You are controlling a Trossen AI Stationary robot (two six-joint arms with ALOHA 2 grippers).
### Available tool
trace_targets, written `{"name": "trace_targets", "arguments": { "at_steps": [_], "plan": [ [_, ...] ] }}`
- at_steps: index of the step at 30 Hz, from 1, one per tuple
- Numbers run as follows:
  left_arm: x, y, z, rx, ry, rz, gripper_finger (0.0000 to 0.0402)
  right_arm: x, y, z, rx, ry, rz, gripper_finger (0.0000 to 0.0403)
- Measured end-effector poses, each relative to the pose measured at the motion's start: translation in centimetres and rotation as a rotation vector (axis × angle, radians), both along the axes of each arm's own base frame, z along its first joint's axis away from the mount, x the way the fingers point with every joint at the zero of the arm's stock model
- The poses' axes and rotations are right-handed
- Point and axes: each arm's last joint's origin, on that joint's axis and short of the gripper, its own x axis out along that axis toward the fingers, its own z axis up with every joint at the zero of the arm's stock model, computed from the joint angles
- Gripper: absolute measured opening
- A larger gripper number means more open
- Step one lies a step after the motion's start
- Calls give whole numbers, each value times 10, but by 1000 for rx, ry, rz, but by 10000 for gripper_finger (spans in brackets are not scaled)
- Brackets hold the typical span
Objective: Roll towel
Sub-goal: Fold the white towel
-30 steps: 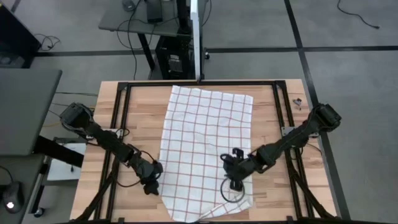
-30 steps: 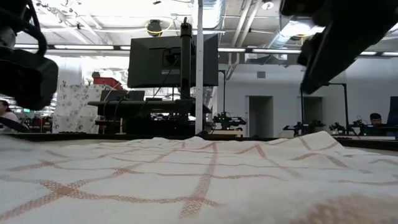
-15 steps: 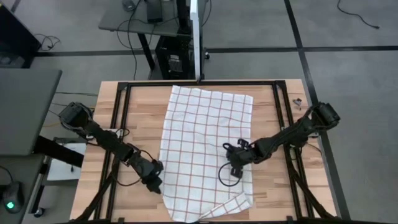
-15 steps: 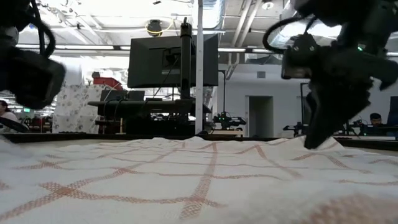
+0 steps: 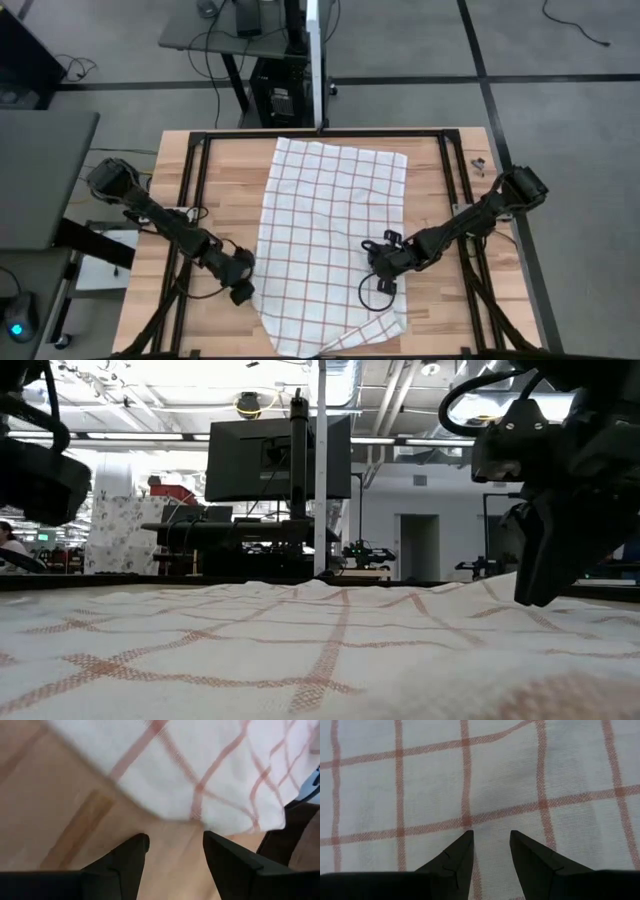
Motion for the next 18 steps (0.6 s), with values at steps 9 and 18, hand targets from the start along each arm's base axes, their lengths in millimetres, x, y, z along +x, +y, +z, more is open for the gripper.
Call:
{"name": "trace_targets", "arguments": {
  "at_steps": [9,18],
  "plan": [
    [16,-17,-13,-36,-142,-63,185,1,1,1,6,-11,1,123],
    [18,-32,-22,-88,-185,-144,185,2,1,1,11,-21,0,123]
  ]
}}
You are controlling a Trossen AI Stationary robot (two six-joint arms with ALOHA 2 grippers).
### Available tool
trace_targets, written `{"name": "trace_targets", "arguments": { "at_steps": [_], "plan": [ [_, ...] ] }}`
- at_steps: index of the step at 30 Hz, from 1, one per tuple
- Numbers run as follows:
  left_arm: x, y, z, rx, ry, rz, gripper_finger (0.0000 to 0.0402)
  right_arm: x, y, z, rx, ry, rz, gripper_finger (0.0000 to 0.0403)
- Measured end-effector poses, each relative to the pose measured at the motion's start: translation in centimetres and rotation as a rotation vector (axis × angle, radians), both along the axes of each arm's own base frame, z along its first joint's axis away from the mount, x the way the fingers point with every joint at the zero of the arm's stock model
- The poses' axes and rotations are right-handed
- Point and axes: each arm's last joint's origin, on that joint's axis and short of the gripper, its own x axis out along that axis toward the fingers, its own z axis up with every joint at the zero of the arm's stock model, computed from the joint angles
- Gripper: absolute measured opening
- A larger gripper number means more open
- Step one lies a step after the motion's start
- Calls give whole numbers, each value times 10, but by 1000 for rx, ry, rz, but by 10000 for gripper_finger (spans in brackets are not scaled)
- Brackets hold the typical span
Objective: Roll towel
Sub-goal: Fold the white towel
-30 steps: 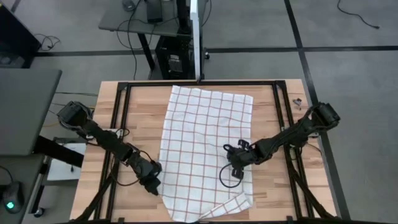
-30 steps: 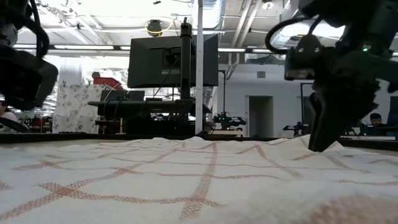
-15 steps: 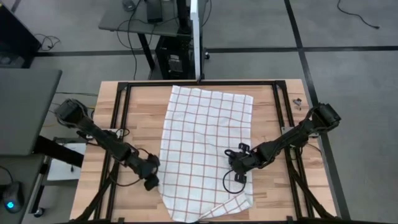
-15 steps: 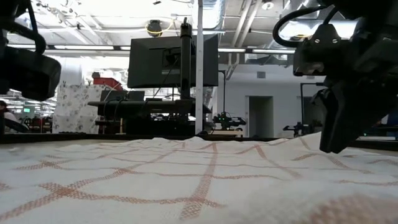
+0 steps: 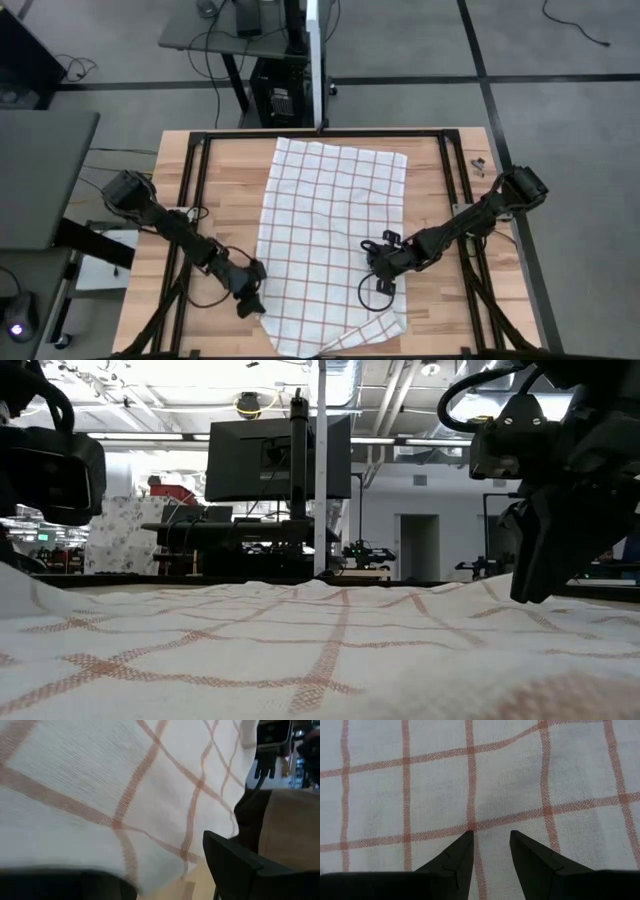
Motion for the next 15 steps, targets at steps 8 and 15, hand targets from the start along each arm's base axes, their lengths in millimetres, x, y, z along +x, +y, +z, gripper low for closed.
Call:
{"name": "trace_targets", "arguments": {
  "at_steps": [8,15],
  "plan": [
    [7,-13,2,-44,-91,-16,185,1,-2,0,0,0,-7,123],
    [23,-30,-2,-60,-86,-36,182,3,-7,0,-35,2,32,123]
  ]
}}
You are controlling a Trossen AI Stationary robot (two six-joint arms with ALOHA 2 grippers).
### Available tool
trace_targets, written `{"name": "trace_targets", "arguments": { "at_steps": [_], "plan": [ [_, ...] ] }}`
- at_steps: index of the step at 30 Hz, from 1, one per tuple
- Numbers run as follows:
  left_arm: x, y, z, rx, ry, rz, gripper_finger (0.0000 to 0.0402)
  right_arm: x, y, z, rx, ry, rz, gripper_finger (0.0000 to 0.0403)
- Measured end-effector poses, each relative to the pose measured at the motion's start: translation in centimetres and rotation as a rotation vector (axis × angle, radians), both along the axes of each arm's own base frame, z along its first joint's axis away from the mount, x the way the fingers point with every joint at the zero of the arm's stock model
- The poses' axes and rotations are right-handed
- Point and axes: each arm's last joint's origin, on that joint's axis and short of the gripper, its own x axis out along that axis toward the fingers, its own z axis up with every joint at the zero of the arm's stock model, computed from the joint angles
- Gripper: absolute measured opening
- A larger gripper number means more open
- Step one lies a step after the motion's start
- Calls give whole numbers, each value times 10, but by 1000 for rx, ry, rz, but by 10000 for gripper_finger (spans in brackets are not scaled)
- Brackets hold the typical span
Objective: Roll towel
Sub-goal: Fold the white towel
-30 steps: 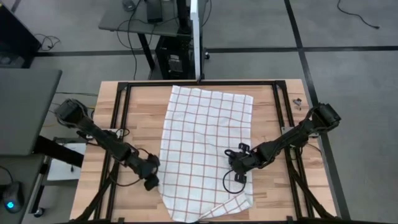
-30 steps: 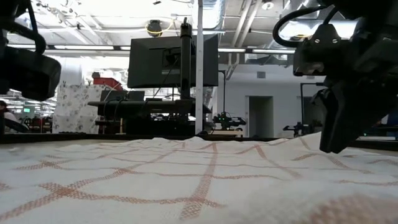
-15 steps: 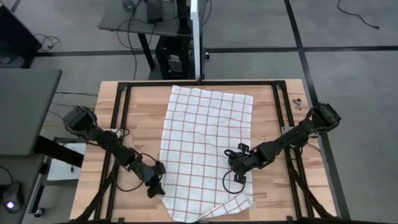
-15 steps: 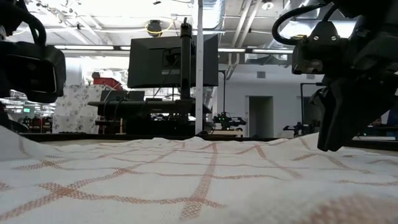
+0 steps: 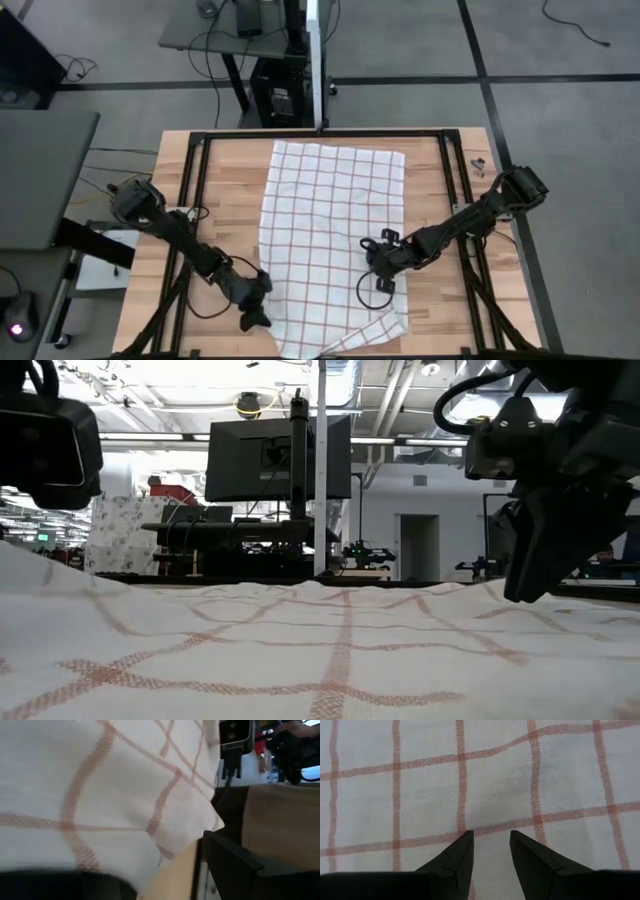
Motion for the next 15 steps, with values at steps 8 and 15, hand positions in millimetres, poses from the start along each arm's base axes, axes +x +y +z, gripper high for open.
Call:
{"name": "trace_targets", "arguments": {
  "at_steps": [8,15],
  "plan": [
    [-1,-10,-2,-213,258,-107,64,1,-12,-2,-44,40,10,123],
    [-5,-5,29,-405,408,-40,8,2,-18,-2,-52,50,-6,123]
  ]
}}
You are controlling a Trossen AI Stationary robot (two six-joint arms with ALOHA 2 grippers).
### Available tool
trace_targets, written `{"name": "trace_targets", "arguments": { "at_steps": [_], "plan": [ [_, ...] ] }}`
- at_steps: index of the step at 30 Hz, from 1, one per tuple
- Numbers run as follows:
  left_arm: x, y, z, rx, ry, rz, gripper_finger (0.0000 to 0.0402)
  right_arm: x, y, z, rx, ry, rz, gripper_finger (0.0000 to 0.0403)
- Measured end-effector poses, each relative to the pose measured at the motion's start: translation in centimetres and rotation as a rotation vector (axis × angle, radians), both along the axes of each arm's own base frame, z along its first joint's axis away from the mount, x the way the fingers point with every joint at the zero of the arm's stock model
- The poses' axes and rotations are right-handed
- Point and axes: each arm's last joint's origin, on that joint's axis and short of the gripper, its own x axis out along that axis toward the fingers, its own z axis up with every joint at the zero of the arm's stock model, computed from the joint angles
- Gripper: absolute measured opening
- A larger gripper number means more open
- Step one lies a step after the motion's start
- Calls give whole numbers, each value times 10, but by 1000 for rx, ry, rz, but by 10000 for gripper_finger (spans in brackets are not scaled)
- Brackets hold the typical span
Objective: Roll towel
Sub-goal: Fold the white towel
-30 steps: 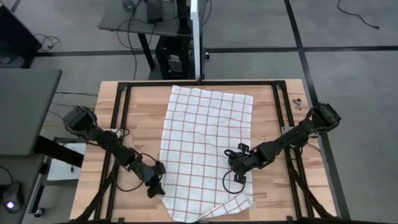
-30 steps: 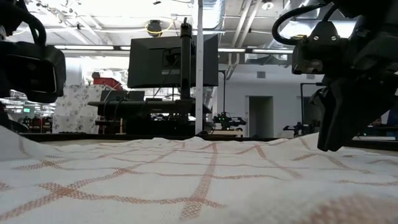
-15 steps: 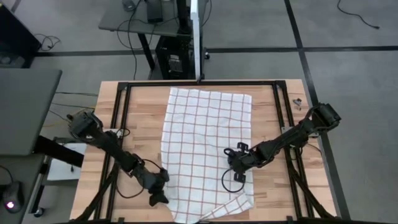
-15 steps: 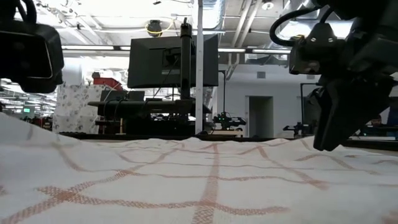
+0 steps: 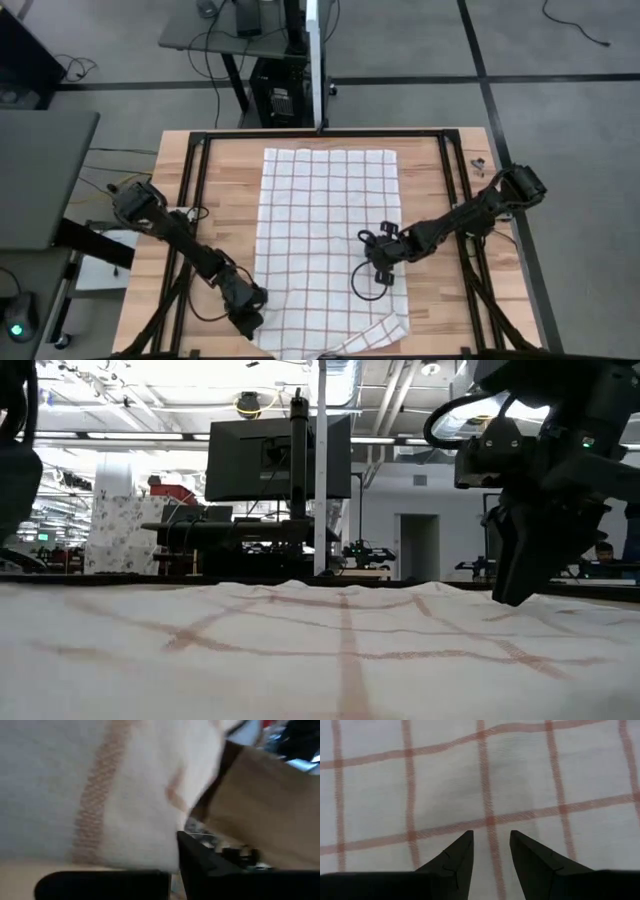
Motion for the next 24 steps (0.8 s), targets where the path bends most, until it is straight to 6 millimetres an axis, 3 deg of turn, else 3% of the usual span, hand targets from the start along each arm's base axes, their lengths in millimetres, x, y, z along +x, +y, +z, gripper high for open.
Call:
{"name": "trace_targets", "arguments": {
  "at_steps": [3,9,13,17,24],
  "plan": [
    [-2,1,25,-112,8,6,2,0,-2,-1,-11,13,3,123],
    [-8,11,52,-178,0,30,2,-1,-8,-1,-39,37,19,123],
    [-12,18,42,-26,17,37,1,1,-14,-1,-45,35,10,123],
    [-22,28,18,200,162,57,13,2,-16,-1,-44,35,-1,123],
    [-24,34,10,282,185,8,84,2,-15,-1,-18,40,8,123]
  ]
}}
